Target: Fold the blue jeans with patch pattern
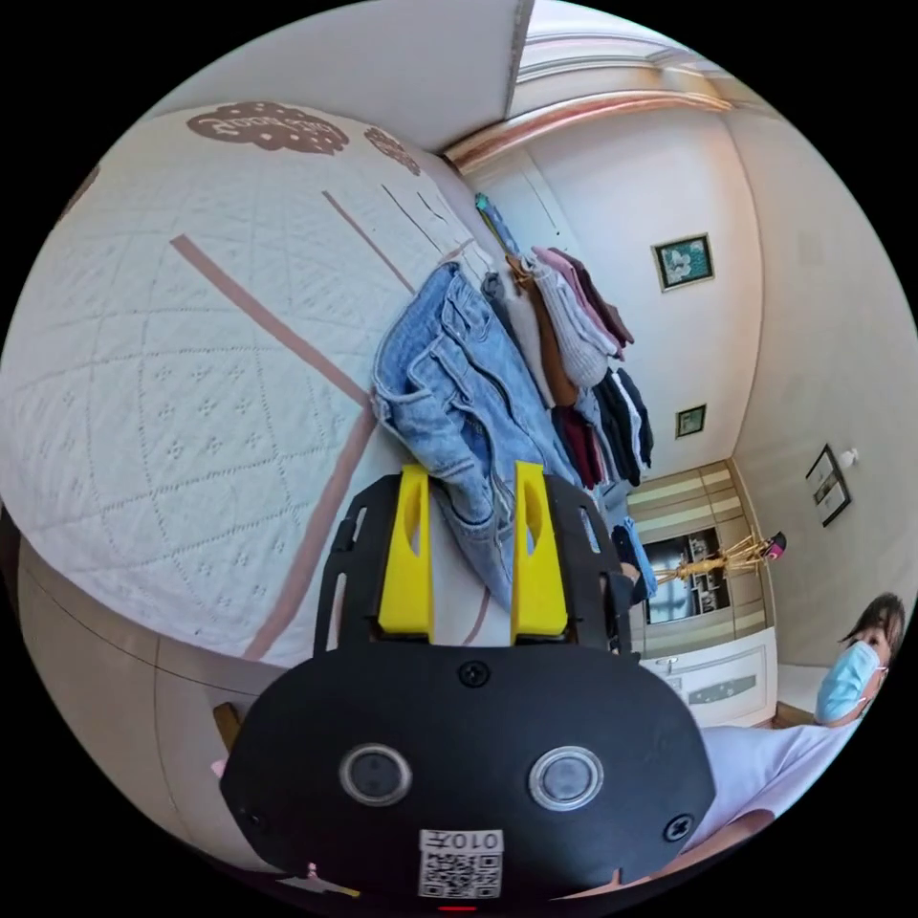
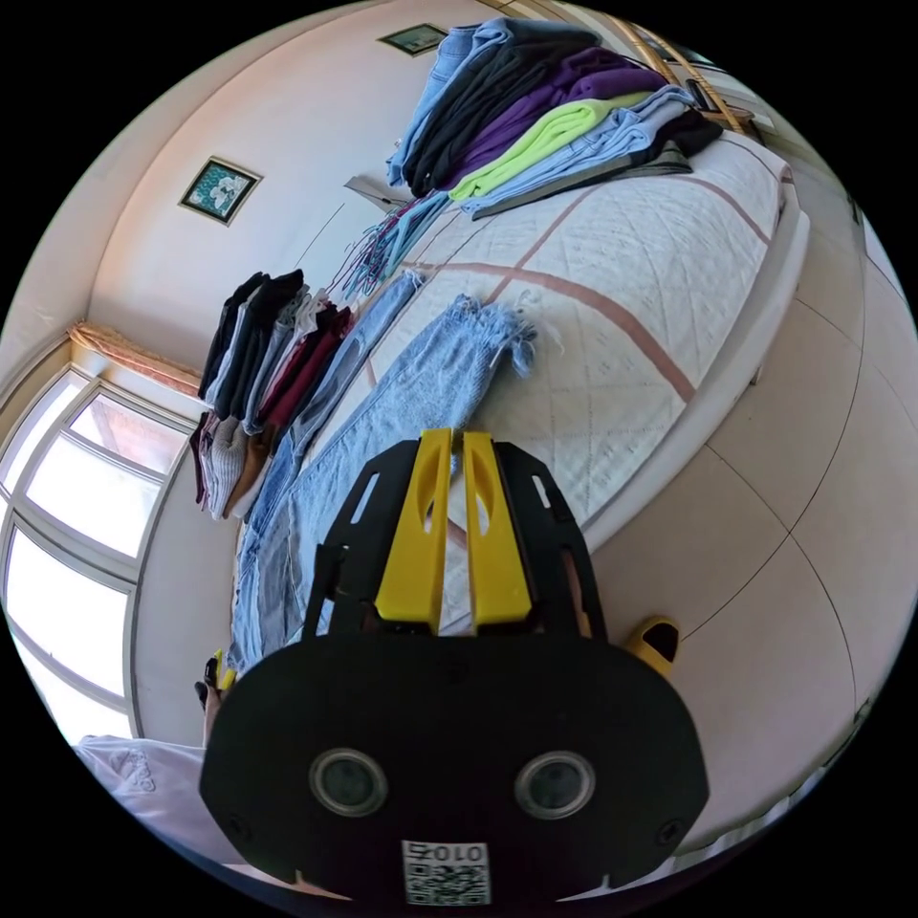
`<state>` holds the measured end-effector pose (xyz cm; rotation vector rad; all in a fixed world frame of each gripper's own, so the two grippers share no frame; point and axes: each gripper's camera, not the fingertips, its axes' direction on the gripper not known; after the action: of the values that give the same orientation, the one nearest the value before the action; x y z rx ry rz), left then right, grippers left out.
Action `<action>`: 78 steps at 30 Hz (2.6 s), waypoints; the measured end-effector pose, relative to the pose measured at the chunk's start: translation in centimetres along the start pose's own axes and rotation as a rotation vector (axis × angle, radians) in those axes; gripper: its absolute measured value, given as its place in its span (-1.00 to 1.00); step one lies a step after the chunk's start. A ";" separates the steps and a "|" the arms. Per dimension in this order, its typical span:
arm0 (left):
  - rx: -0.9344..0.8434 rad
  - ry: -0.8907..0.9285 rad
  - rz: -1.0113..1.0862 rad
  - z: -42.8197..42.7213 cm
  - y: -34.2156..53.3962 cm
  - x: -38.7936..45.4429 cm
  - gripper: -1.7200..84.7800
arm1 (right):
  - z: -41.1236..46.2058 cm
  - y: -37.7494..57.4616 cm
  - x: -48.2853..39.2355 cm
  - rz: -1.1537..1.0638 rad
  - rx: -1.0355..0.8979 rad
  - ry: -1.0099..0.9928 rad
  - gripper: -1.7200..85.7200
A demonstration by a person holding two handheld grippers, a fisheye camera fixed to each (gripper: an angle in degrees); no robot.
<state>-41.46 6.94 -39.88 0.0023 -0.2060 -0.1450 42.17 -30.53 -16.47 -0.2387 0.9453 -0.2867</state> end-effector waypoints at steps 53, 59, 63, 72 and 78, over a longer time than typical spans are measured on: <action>-0.030 -0.437 0.491 10.5 4.6 4.8 -0.96 | 11.0 12.2 -21.8 -0.438 -0.146 0.368 -0.90; 0.165 -0.448 0.562 9.8 4.9 10.7 -0.93 | 8.7 12.8 -23.9 -0.420 -0.151 0.290 -0.90; 0.113 -0.470 0.866 15.5 1.5 18.9 -0.81 | 5.3 16.8 -29.3 -0.597 0.108 0.340 -0.89; -0.300 -0.406 1.309 47.1 -11.3 29.6 -0.66 | 4.4 25.3 -33.7 -0.703 0.107 0.374 -0.89; -0.668 -0.662 1.415 62.3 -14.8 30.7 -0.70 | 1.7 28.2 -32.7 -0.688 0.048 0.533 -0.90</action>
<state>-26.58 -11.33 27.11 -0.8509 -0.7603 1.2216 29.32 7.24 0.18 -0.4549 1.3600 -1.0422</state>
